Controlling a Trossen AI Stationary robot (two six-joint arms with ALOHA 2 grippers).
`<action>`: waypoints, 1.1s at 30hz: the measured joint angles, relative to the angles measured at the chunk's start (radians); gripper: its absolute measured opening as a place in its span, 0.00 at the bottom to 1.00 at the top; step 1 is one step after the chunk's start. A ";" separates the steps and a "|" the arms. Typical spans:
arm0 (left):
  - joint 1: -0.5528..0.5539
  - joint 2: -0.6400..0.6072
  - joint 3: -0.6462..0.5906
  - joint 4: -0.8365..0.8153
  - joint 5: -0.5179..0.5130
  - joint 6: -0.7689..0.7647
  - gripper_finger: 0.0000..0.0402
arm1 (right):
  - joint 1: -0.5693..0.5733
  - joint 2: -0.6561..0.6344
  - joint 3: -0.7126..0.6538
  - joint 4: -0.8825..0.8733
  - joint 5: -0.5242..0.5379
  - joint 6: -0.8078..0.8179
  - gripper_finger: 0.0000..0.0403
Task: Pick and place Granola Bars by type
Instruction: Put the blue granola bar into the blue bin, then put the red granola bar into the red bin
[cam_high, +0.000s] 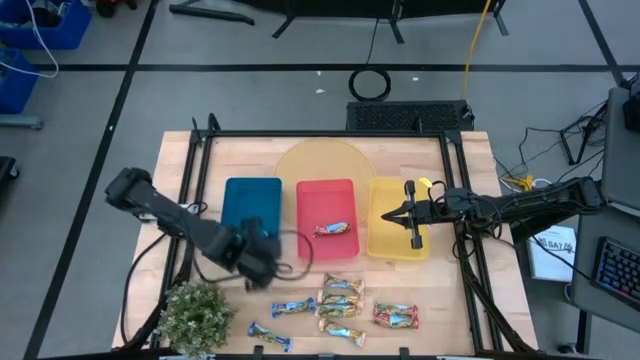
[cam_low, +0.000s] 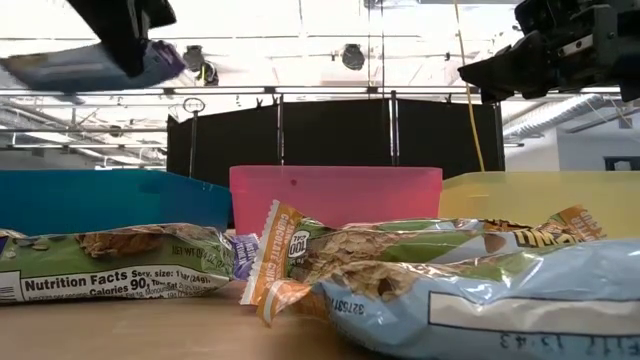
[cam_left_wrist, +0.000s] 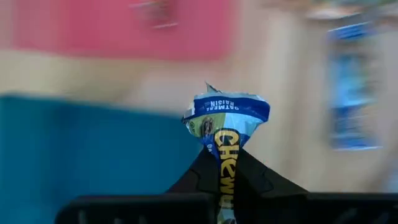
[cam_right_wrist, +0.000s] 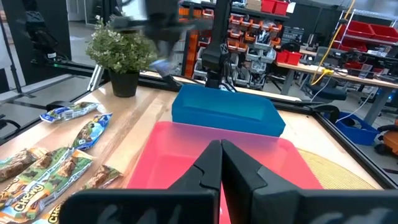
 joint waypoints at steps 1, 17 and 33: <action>0.011 -0.020 0.001 -0.063 -0.036 -0.003 0.05 | 0.000 0.000 0.000 -0.001 0.000 0.000 0.00; 0.225 -0.145 -0.522 0.327 0.175 0.161 0.11 | 0.000 0.000 0.000 -0.042 0.000 0.003 0.00; 0.085 -0.272 -0.335 0.499 -0.125 0.443 0.60 | 0.044 0.001 0.047 -0.176 0.152 0.005 0.00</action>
